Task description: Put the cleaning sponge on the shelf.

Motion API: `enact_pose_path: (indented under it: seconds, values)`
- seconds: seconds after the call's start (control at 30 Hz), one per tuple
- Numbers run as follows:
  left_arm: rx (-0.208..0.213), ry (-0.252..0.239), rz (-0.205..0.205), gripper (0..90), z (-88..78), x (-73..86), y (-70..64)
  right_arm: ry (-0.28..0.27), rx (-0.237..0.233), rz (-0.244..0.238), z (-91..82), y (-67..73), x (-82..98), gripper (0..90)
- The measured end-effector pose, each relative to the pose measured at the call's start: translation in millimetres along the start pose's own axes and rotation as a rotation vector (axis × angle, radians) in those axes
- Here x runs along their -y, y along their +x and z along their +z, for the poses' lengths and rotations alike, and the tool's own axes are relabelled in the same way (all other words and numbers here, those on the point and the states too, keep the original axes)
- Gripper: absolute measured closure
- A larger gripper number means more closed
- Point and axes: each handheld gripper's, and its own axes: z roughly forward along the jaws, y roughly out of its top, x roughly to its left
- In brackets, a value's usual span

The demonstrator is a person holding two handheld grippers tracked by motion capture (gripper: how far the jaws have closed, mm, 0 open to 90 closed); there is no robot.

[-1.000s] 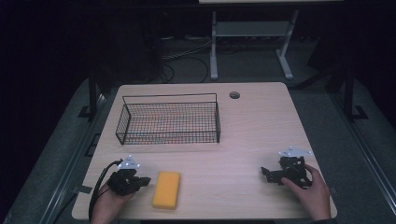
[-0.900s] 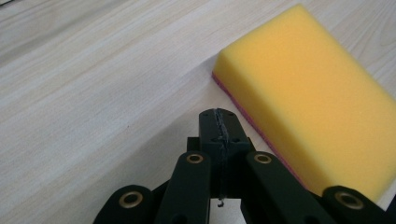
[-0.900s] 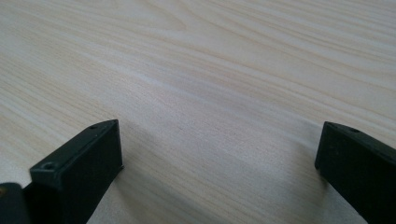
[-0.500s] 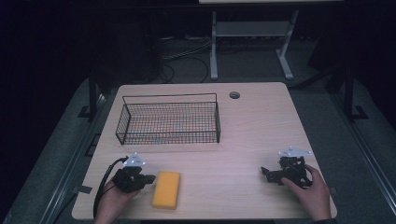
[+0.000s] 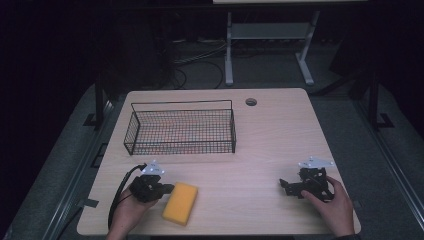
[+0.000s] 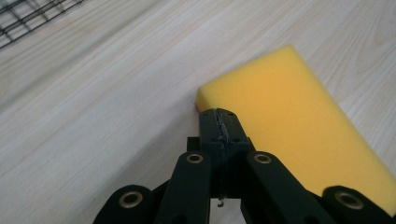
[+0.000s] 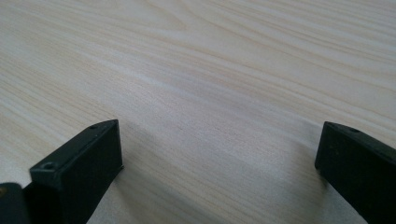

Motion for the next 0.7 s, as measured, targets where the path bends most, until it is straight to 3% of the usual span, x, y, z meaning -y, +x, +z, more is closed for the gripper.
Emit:
enact_pose_path:
  seconds: [0.17,0.33,0.47,0.7]
  values:
    - [0.007,0.003,0.014,89.7,5.9,-7.7,-3.4,0.000,0.000,0.000,0.0,0.0,0.0,0.0]
    - [0.000,-0.040,0.016,89.7,-8.7,-10.3,-6.2,-0.001,0.000,-0.001,0.0,-0.1,0.0,0.0]
    - [0.021,-0.067,0.031,89.7,-17.2,-12.2,-17.4,0.000,0.000,0.000,0.0,0.0,0.0,0.0]
    - [0.057,-0.035,0.065,89.7,-9.3,-10.2,-39.5,0.002,0.000,0.000,-0.1,0.0,-0.1,0.0]
